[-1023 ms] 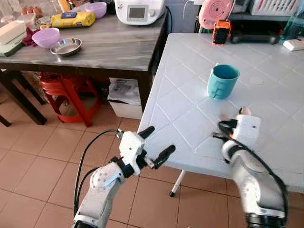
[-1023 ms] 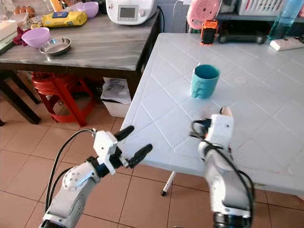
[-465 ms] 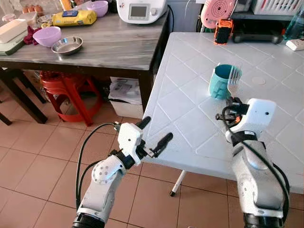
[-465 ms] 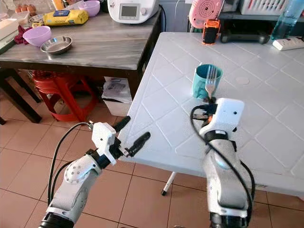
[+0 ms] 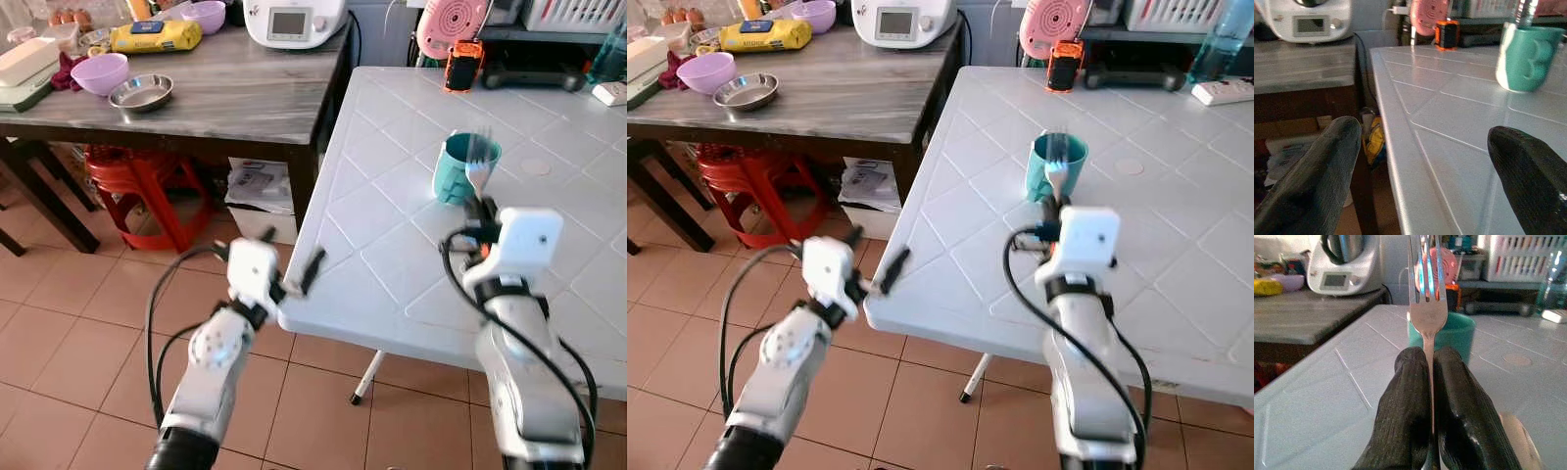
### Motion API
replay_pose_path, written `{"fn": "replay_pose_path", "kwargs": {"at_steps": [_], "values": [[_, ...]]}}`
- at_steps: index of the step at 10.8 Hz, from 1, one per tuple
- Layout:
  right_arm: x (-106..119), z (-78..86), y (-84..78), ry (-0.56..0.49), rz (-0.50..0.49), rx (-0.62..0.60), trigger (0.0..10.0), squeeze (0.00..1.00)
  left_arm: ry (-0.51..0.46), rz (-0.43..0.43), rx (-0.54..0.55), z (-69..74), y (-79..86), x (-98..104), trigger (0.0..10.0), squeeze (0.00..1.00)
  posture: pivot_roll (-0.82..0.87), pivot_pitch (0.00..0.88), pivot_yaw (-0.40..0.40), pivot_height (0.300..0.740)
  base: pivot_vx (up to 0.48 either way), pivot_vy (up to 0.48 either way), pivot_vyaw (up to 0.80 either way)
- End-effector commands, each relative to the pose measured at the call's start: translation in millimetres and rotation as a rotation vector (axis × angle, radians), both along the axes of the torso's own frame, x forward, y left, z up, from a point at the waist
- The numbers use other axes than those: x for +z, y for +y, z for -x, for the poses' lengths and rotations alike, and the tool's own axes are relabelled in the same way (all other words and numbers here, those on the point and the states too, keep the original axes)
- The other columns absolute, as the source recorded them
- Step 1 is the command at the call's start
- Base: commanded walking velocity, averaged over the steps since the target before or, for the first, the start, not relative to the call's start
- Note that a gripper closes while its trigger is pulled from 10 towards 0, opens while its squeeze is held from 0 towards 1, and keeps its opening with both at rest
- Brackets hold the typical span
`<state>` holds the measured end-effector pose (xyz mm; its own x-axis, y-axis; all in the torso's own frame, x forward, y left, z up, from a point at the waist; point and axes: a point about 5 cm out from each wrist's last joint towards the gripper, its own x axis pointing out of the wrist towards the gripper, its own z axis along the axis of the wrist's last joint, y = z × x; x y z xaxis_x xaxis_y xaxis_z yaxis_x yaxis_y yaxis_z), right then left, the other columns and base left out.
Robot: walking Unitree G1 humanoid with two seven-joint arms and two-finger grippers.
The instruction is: Setting the table
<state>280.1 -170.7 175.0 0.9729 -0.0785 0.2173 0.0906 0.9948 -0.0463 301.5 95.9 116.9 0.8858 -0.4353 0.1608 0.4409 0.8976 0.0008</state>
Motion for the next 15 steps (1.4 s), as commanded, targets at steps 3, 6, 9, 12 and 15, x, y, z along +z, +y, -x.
{"fn": "replay_pose_path", "kwargs": {"at_steps": [3,6,9,12,15], "values": [[4.2,5.8,-1.6,-0.031,0.003,-0.012,10.0,0.00,0.019,-0.010,0.018,-1.6,3.4,-3.7,10.0,0.00,-0.23,0.124,0.078,0.740,0.000,0.000,0.00],[3.8,4.1,1.6,-0.032,-0.006,-0.003,10.0,0.00,0.022,-0.009,0.002,-2.6,0.0,-4.4,10.0,0.00,-0.23,0.120,0.080,0.740,0.000,0.306,0.00],[2.5,3.3,2.5,-0.026,-0.010,0.003,10.0,0.00,0.026,-0.009,-0.013,0.5,-2.7,-7.1,10.0,0.00,-0.22,0.121,0.074,0.740,0.000,0.414,-0.14],[2.3,2.9,2.8,-0.024,-0.011,0.004,10.0,0.00,0.027,-0.009,-0.018,0.6,-4.6,-7.4,10.0,0.00,-0.23,0.118,0.074,0.740,0.000,0.426,0.00],[2.6,3.1,2.5,-0.027,-0.009,0.000,10.0,0.00,0.025,-0.001,-0.028,0.3,-9.1,-7.1,10.0,0.00,-0.23,0.110,0.072,0.740,0.000,0.428,0.00]]}}
